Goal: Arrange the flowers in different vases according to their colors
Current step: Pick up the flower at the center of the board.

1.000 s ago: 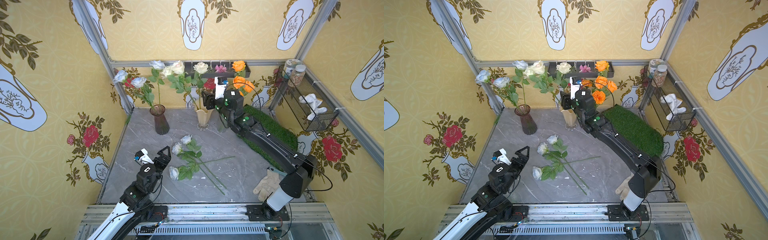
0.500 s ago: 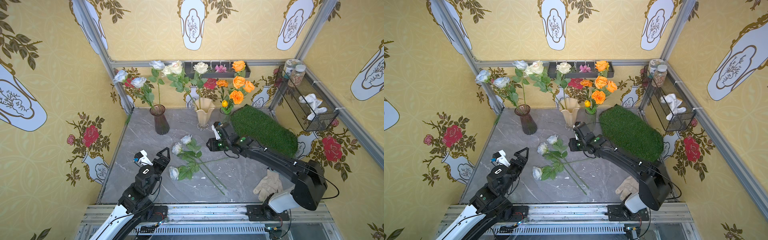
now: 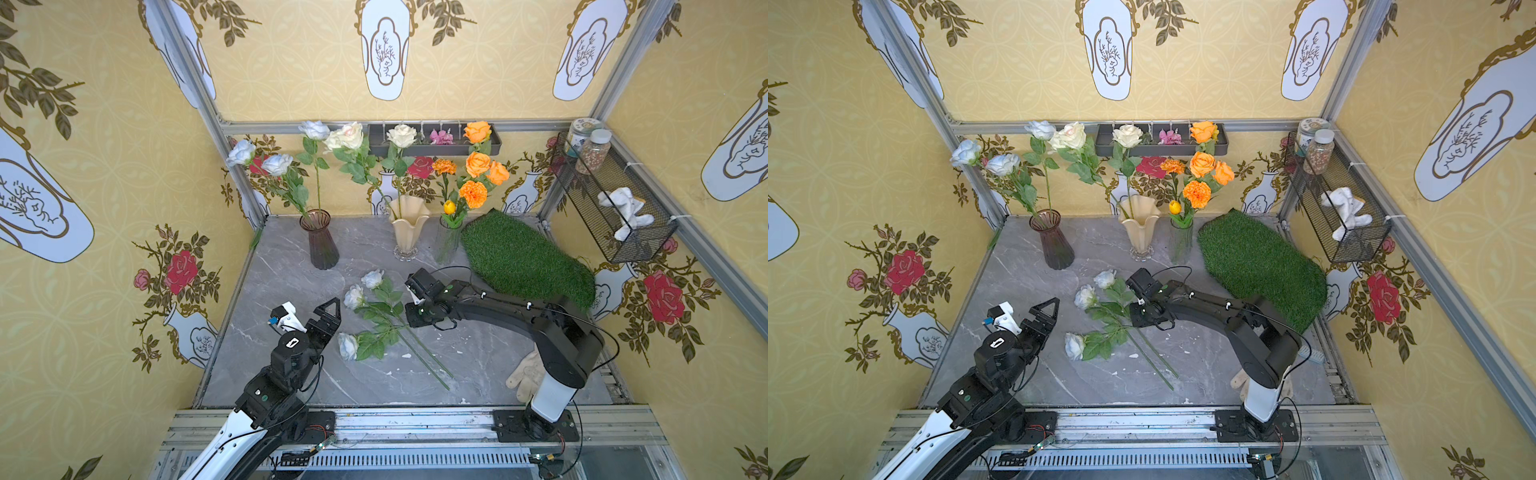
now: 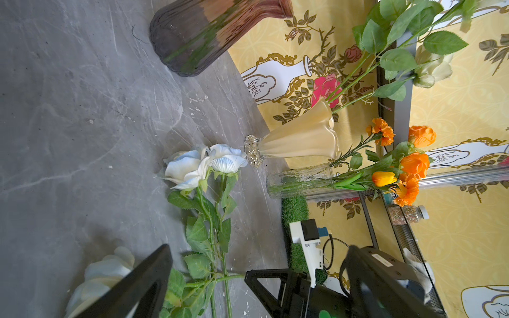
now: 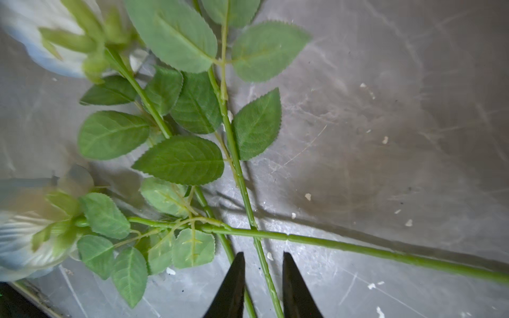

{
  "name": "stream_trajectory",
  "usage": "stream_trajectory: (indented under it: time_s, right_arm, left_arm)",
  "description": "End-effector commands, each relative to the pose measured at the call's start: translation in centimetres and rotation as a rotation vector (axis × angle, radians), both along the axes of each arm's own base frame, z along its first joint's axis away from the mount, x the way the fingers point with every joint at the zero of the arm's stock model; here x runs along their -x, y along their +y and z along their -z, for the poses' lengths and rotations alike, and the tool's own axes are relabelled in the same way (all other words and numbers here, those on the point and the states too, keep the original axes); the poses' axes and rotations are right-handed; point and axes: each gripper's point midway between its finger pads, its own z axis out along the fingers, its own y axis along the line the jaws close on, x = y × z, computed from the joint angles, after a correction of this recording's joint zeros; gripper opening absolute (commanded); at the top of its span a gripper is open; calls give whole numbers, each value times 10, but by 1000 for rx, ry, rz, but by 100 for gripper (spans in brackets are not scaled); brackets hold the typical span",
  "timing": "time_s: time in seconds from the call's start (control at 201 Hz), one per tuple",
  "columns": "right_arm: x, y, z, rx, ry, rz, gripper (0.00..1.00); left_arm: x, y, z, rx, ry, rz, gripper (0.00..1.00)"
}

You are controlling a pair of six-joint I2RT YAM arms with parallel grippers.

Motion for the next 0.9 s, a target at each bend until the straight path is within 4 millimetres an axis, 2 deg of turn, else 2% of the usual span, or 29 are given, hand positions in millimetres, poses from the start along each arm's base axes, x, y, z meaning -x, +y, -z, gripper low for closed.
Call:
stream_trajectory:
  time_s: [0.0,0.284,0.558,0.792,0.892]
  right_arm:
    - [-3,13,3,-9,-21,-38,25]
    - [10,16,11,94,-98,-204,33]
    - [19,-6,4,188,-189,-479,41]
    - [6,-38,16,196,-94,-482,43]
    - [-3,-43,13,210,-114,-473,45]
  left_arm:
    - [-1,-1,-2,-1,3,3,100]
    - [-4,-2,0,-8,14,-3,100]
    - [-5,-3,1,-7,14,-4,100]
    - [-5,-3,0,-8,11,-3,100]
    - [-4,-3,0,-5,7,-3,100]
